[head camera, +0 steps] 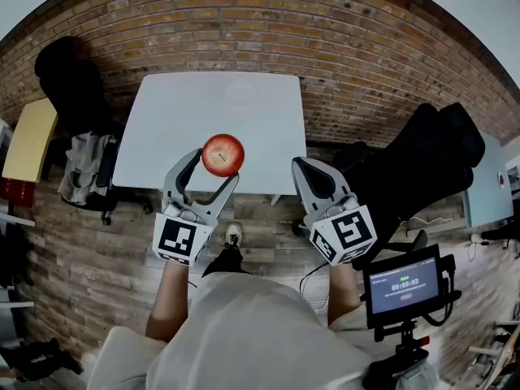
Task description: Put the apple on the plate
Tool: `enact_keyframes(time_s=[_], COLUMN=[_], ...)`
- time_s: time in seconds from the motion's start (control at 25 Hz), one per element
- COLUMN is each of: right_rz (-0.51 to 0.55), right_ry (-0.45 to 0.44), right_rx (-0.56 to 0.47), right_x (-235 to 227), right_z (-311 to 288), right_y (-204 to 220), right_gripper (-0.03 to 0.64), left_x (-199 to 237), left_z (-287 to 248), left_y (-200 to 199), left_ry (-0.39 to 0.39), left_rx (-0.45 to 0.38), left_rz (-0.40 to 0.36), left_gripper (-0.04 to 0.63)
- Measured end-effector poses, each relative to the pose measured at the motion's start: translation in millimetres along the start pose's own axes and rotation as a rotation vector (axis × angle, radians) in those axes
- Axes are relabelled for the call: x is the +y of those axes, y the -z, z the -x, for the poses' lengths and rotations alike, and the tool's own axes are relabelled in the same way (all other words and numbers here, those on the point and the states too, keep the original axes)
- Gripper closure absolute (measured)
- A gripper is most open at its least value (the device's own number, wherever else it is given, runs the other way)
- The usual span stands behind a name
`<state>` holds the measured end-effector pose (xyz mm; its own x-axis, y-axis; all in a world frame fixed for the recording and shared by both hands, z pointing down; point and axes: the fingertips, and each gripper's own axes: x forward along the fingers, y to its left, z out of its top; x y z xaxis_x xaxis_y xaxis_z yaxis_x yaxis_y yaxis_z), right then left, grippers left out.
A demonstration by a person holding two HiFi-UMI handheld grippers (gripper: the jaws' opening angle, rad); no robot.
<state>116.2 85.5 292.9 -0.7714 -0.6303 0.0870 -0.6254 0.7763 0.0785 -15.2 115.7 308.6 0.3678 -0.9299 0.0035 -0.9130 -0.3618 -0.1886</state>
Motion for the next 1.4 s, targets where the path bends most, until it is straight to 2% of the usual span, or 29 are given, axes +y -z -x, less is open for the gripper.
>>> enact_keyframes(time_s=[0.52,1.04,1.4], right_rz=[-0.03,-0.057,-0.097], right_ry=[0.034,0.043,0.078], right_rx=[0.017,0.044,-0.096], right_x=[-34.5,-73.0,-85.5], right_z=[-79.4,-153.2,-153.9], right_y=[-9.2,-0.5,-25.5], right_gripper=[0.614,0.614,0.614], left_x=[75.2,130.0,141.2], left_z=[-60.4,-126.6,-138.7], left_y=[9.5,31.6,33.3], left_ry=[0.023,0.058,0.073], left_rx=[-0.012,0.002,0.002], left_rz=[0.009,0.024,0.027], left_gripper=[0.267,0.265,0.265])
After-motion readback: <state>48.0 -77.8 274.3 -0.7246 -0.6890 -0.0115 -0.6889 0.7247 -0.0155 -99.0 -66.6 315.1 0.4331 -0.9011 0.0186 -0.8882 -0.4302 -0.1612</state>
